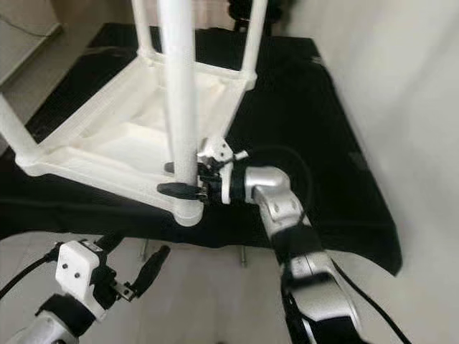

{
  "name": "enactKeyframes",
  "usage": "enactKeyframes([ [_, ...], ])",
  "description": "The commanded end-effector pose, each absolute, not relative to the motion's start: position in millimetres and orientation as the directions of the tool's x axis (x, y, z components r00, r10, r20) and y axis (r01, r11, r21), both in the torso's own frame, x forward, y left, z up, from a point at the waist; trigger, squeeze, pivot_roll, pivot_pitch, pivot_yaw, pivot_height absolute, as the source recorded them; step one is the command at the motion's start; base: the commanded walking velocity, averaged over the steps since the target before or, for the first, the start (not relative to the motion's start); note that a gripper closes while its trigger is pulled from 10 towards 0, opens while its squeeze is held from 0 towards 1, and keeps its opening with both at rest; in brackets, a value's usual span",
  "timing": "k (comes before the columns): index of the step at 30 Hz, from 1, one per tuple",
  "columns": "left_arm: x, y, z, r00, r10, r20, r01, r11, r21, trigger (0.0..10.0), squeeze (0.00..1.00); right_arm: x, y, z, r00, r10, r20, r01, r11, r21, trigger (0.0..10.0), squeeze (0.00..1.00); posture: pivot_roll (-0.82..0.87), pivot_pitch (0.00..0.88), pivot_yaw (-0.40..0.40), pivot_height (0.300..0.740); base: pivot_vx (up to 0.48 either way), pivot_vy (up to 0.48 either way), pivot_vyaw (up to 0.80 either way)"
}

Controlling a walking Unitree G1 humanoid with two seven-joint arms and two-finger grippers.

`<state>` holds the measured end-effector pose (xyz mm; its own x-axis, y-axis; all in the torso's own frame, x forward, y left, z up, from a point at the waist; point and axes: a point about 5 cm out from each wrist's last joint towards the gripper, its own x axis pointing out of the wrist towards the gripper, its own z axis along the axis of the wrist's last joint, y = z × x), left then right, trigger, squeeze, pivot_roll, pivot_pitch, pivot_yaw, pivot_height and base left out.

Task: Building children table

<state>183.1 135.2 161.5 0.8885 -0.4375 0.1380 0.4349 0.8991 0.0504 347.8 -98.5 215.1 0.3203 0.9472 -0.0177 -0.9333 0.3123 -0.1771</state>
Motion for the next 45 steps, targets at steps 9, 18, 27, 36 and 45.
enactKeyframes([
  [9, 188.2, 139.0, 155.2, 0.890, -0.442, 0.115, 0.439, 0.897, 0.048, 10.0, 0.00, 312.4, -96.2, 172.4, 0.951, 0.303, -0.068, -0.307, 0.949, -0.064, 0.0, 0.00, -0.03, 0.179, -0.058, 0.740, 0.000, 0.000, 0.00],
  [18, 192.3, 139.5, 152.7, 0.901, -0.415, 0.122, 0.413, 0.910, 0.046, 10.0, 0.00, 306.7, -48.7, 171.8, 0.853, 0.520, -0.038, -0.521, 0.853, -0.022, 10.0, 0.00, -0.01, 0.151, -0.082, 0.740, 0.000, 0.000, 0.00],
  [27, 191.6, 137.1, 152.8, 0.898, -0.421, 0.124, 0.420, 0.907, 0.040, 10.0, 0.00, 313.5, -32.3, 198.2, 0.549, 0.834, 0.046, -0.834, 0.551, -0.036, 10.0, 1.00, -0.01, 0.158, -0.081, 0.740, 0.000, 0.000, 0.00],
  [36, 189.2, 135.2, 153.6, 0.897, -0.423, 0.125, 0.422, 0.906, 0.040, 10.0, 0.00, 323.2, -52.7, 195.2, 0.249, 0.967, -0.064, -0.964, 0.240, -0.118, 10.0, 0.00, 0.00, 0.172, -0.084, 0.740, 0.000, 0.000, 0.00],
  [45, 184.2, 134.8, 155.0, 0.897, -0.425, 0.120, 0.423, 0.905, 0.040, 10.0, 0.00, 342.5, -63.2, 209.8, 0.207, 0.975, -0.075, -0.972, 0.197, -0.125, 10.0, 0.00, 0.02, 0.195, -0.082, 0.740, 0.000, 0.000, 0.00],
])
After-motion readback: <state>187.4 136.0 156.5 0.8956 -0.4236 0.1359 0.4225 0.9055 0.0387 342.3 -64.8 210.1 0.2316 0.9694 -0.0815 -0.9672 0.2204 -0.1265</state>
